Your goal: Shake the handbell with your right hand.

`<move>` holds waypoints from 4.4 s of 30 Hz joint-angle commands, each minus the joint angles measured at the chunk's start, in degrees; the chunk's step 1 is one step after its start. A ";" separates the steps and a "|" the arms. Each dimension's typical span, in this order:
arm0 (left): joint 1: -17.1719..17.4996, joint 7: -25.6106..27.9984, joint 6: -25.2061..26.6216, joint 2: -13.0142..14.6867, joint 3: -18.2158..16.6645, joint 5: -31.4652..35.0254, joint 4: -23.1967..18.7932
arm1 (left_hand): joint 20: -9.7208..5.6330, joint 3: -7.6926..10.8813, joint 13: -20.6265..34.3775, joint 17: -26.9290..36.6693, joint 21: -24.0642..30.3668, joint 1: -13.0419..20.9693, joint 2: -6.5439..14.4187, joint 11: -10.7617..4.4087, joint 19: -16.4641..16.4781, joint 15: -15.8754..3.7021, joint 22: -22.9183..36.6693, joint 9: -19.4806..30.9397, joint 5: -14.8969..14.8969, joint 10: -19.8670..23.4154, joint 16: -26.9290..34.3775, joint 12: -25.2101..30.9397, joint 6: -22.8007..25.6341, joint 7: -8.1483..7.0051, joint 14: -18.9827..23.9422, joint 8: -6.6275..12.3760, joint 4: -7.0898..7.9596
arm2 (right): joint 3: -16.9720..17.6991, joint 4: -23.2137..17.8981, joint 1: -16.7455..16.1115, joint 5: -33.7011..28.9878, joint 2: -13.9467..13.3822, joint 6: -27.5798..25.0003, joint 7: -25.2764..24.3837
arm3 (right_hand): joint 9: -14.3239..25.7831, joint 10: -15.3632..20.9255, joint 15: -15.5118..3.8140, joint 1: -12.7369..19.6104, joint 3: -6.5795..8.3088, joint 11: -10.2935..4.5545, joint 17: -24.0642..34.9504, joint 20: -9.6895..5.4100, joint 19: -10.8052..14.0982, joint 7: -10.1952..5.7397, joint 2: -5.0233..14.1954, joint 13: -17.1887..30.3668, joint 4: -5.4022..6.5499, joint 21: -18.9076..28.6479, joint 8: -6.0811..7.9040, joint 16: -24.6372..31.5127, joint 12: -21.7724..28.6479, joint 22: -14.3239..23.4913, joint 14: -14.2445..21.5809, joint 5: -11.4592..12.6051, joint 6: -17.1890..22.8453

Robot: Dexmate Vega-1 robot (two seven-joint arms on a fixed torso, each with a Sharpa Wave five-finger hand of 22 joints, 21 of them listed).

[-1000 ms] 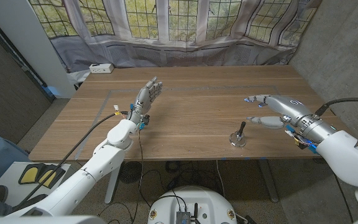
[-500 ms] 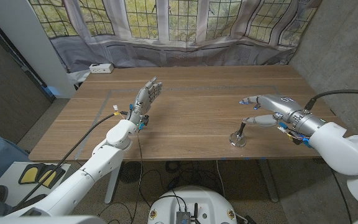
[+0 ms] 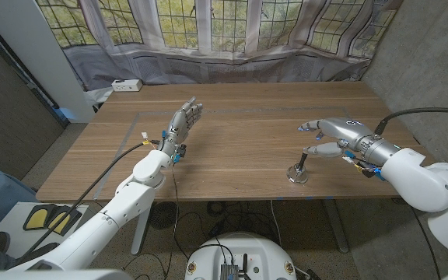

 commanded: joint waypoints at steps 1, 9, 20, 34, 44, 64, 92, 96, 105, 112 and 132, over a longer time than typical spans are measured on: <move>0.36 0.25 -0.96 -0.35 -0.17 -0.05 0.43 | 0.31 0.27 0.06 0.06 -0.19 0.56 -0.10 -0.08 0.22 -0.02 0.14 0.27 -0.01 0.26 0.01 -0.07 0.69 0.00 0.53 -0.06 -0.20 | -2.04 -0.06 0.85 -2.27 -2.84 -2.37 0.17 | 0.16 0.93 0.01 1.01 0.43 -0.25 0.22 -0.09 1.23 -0.24 0.18 0.10 0.16 0.50 0.18 0.49 -0.01 0.30 1.02 0.23 1.14; 0.48 0.14 -1.35 -0.27 -0.26 0.05 0.38 | 0.29 0.26 0.06 0.06 -0.23 0.55 -0.10 0.01 0.17 0.03 0.14 0.27 -0.01 0.29 -0.03 -0.14 1.11 -0.02 0.51 0.03 -0.19 | -3.08 -0.16 0.67 -3.32 -3.72 -3.75 0.14 | 0.21 4.47 -1.12 2.06 0.14 -0.13 1.44 -1.20 4.85 -0.35 0.74 0.18 0.49 1.27 0.92 2.50 1.02 0.34 5.12 0.01 4.55; 1.22 0.41 -1.22 -0.05 -0.44 -0.11 -0.37 | 0.10 0.25 0.07 0.06 -0.24 0.55 -0.08 -0.13 0.20 -0.04 0.14 0.27 -0.01 0.42 -0.03 -0.20 1.26 0.16 0.61 -0.03 -0.17 | -4.18 -0.23 0.46 -3.72 -5.29 -4.71 0.65 | 0.22 4.68 -1.13 3.88 0.43 0.13 2.08 -1.64 6.54 0.05 1.21 0.22 0.07 1.58 0.69 3.14 0.89 0.36 6.16 0.07 5.13; 2.01 0.74 -0.84 0.71 -0.84 -0.04 -1.48 | 0.03 0.26 0.08 0.06 -0.25 0.57 -0.03 -0.10 0.28 0.04 0.14 0.28 -0.02 0.51 -0.04 -0.31 1.42 0.17 0.70 -0.10 -0.16 | -7.74 -1.00 -0.37 -9.69 -6.15 -8.97 -0.14 | 0.26 5.46 -0.67 5.27 0.14 0.67 2.79 -2.19 9.60 1.20 0.98 0.28 0.17 2.37 0.40 3.99 0.94 0.40 7.93 -0.09 5.64; 2.04 0.57 -0.37 0.96 -0.73 -0.04 -1.83 | -0.02 0.25 0.09 0.07 -0.26 0.58 -0.02 -0.09 0.29 0.00 0.14 0.28 -0.02 0.58 -0.05 -0.38 1.47 0.20 0.79 -0.16 -0.16 | -9.89 0.62 0.22 -10.26 -7.08 -10.01 -1.85 | 0.27 6.15 -1.13 6.33 0.41 0.31 2.75 -2.43 10.31 0.85 0.94 0.26 0.00 2.41 0.47 3.85 1.08 0.37 8.41 -0.02 6.50; 2.04 1.18 -0.03 0.87 -0.93 -0.02 -2.05 | -0.01 0.25 0.10 0.07 -0.30 0.61 0.01 -0.10 0.26 -0.03 0.14 0.29 -0.02 0.70 -0.06 -0.48 1.47 0.08 0.87 -0.26 -0.15 | -13.44 3.79 3.14 -8.59 -11.60 -13.09 -3.15 | 0.32 8.69 -3.09 7.75 0.11 -0.44 3.52 -3.91 13.31 -0.11 1.20 0.25 0.45 3.08 0.81 5.21 1.73 0.40 12.13 -0.19 9.12; 1.80 1.76 0.36 -0.06 -0.41 -0.13 -1.24 | -0.07 0.29 0.12 0.06 -0.30 0.67 0.11 0.20 0.33 0.03 0.14 0.29 -0.02 0.92 -0.07 -0.58 1.72 0.19 1.04 -0.28 -0.14 | -16.85 4.62 5.26 -5.69 -16.98 -14.90 -5.99 | 0.38 13.92 -5.55 9.46 -0.44 -1.47 5.10 -4.82 15.85 -3.11 2.20 0.41 0.70 3.75 1.85 6.88 3.32 0.65 16.27 -0.34 15.25; 1.68 1.75 0.39 -0.08 -0.35 -0.07 -1.17 | -0.08 0.30 0.12 0.06 -0.30 0.68 0.12 0.06 0.34 -0.01 0.14 0.30 -0.02 0.93 -0.08 -0.59 1.74 0.18 1.04 -0.28 -0.14 | -17.33 5.03 5.63 -5.42 -17.59 -14.64 -7.15 | 0.38 14.43 -5.63 9.42 -0.58 -1.37 5.30 -4.91 16.09 -3.06 2.31 0.41 0.82 3.85 1.97 7.13 3.46 0.68 16.83 -0.38 15.92; 1.82 1.99 0.62 0.09 -0.48 -0.09 -1.39 | -0.07 0.32 0.12 0.06 -0.30 0.72 0.18 -0.02 0.37 0.01 0.15 0.30 -0.02 0.92 -0.09 -0.67 1.76 0.25 1.09 -0.31 -0.15 | -18.22 5.53 6.69 -4.03 -19.08 -15.30 -7.40 | 0.37 16.43 -6.81 10.48 -0.61 -1.89 5.98 -5.36 17.04 -3.61 2.93 0.45 0.63 4.31 2.32 7.88 3.98 0.83 18.70 -0.32 18.36; 1.69 1.79 0.72 0.09 -0.40 -0.17 -1.40 | -0.06 0.33 0.13 0.06 -0.32 0.74 0.20 -0.12 0.33 -0.02 0.15 0.30 -0.03 0.99 -0.11 -0.68 1.78 0.26 1.06 -0.32 -0.15 | -19.68 6.18 8.20 -2.79 -20.07 -15.35 -7.83 | 0.38 17.75 -7.47 11.55 -0.63 -2.11 6.70 -5.83 18.14 -4.00 3.56 0.47 0.49 4.91 2.44 8.76 4.30 0.97 20.41 -0.40 19.77; 1.27 1.68 0.37 -0.35 -0.25 -0.18 -0.64 | -0.09 0.35 0.13 0.06 -0.33 0.79 0.25 0.05 0.35 0.03 0.15 0.30 -0.03 1.01 -0.12 -0.77 1.80 0.24 1.12 -0.36 -0.15 | -20.93 6.32 9.62 0.91 -23.12 -17.00 -9.27 | 0.51 22.53 -9.38 13.27 -0.79 -2.48 7.52 -7.16 21.12 -5.26 4.68 0.53 0.61 6.89 3.52 10.03 5.61 1.33 25.21 -0.63 25.02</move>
